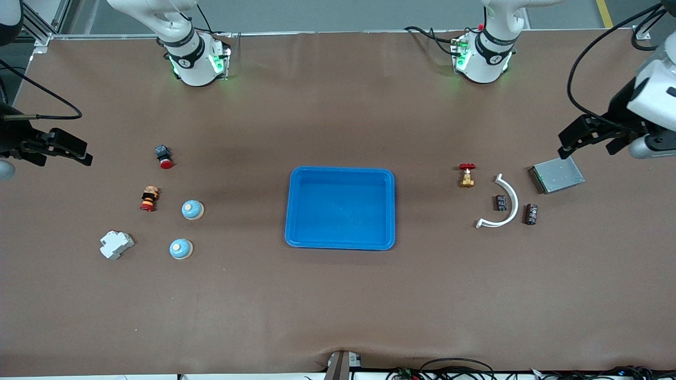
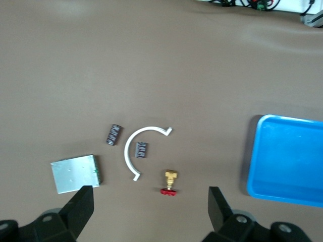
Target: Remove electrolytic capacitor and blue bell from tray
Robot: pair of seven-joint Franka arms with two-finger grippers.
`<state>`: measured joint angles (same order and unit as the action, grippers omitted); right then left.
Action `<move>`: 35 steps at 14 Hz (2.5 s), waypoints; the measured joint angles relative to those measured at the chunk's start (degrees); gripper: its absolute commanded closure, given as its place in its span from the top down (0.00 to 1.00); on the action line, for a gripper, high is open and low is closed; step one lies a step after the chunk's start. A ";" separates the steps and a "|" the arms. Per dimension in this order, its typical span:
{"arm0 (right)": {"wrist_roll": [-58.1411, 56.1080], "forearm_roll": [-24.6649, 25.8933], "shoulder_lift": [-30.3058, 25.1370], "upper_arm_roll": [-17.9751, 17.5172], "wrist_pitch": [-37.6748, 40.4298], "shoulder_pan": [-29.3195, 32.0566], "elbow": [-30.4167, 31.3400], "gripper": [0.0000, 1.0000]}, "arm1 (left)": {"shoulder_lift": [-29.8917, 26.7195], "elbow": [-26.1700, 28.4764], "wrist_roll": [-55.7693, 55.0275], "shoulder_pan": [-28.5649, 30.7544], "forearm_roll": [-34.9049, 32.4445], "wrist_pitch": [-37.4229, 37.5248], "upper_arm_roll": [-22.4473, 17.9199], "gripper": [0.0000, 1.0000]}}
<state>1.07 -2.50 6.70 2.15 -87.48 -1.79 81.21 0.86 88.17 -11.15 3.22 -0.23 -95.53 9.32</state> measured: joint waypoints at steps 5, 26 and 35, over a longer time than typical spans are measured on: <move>0.00 0.00 0.00 0.00 -0.45 0.00 0.85 1.00 | 0.74 0.00 5.40 1.18 0.00 0.02 -0.40 1.00; 0.00 0.03 -0.10 0.00 -1.28 0.00 0.87 1.00 | 0.76 -0.61 5.44 0.35 0.09 0.96 0.71 1.00; -0.92 0.83 -0.37 -0.13 -2.09 -0.10 0.88 1.00 | 0.96 -0.61 5.44 0.35 0.09 2.20 0.71 1.00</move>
